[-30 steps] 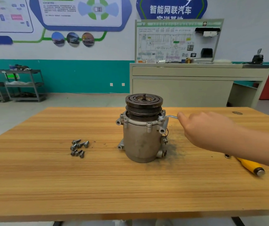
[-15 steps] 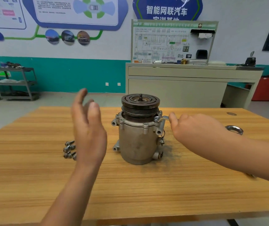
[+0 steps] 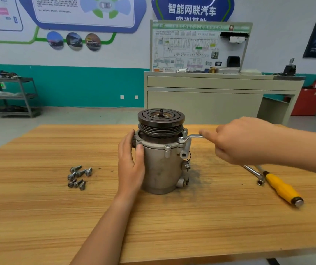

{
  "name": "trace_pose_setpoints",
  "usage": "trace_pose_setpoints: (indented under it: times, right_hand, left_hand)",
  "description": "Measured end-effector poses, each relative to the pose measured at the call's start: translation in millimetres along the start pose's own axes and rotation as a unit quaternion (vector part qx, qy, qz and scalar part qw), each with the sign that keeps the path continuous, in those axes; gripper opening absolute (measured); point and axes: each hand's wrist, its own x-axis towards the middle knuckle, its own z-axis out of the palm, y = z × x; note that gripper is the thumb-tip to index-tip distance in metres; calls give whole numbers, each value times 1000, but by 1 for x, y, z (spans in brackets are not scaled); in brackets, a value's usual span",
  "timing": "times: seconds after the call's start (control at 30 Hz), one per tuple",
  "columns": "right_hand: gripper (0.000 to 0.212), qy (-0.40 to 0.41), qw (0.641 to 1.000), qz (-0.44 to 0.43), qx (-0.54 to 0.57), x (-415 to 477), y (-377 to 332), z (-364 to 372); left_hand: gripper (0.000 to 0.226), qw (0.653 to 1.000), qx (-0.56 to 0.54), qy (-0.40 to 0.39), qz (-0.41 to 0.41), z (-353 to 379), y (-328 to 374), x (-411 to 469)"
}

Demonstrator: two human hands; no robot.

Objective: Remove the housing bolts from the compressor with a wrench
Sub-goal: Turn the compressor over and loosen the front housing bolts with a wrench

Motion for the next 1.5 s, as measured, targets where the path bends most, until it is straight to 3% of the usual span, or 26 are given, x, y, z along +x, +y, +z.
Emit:
trace_pose_setpoints:
  times: [0.13,0.2,0.3,0.47,0.6,0.63,0.73,0.83,1.07,1.17,1.5]
  right_hand:
    - [32,33,999,26,-16,14,10,27]
    - [30,104,993,41,-24,25,6,42]
    - [28,275,958,69,44,52,-3,57]
    - [35,240,950,90,177,66,-12,60]
    - [35,319,809,222,441,30,-8,42]
    - [34,306,803,223,460,20,-7,36]
    - [32,176,899,180,359,-9,-14,24]
    - [32,97,946,164,263,-22,-31,17]
    - [59,10,983,152,104,-16,-48,-20]
    - [69,-36,981,152,115,-10,-58,-33]
    - [70,-46,986,147,69,-15,-62,-29]
  left_hand:
    - [51,999,26,-11,22,4,-9,-6]
    - [56,999,32,3,22,8,-8,-7]
    - [58,999,41,8,20,10,-8,-8]
    - [64,998,60,6,26,8,-10,-12]
    - [64,996,71,-3,49,8,-10,-15]
    - [65,996,71,-3,51,9,-9,-15]
    - [72,996,74,-1,49,10,-6,-17]
    - [77,996,76,2,50,10,-4,-20]
    - [80,995,84,12,53,10,-3,-21]
    - [84,994,92,20,59,11,-2,-21]
    - [93,990,131,24,52,13,6,-24]
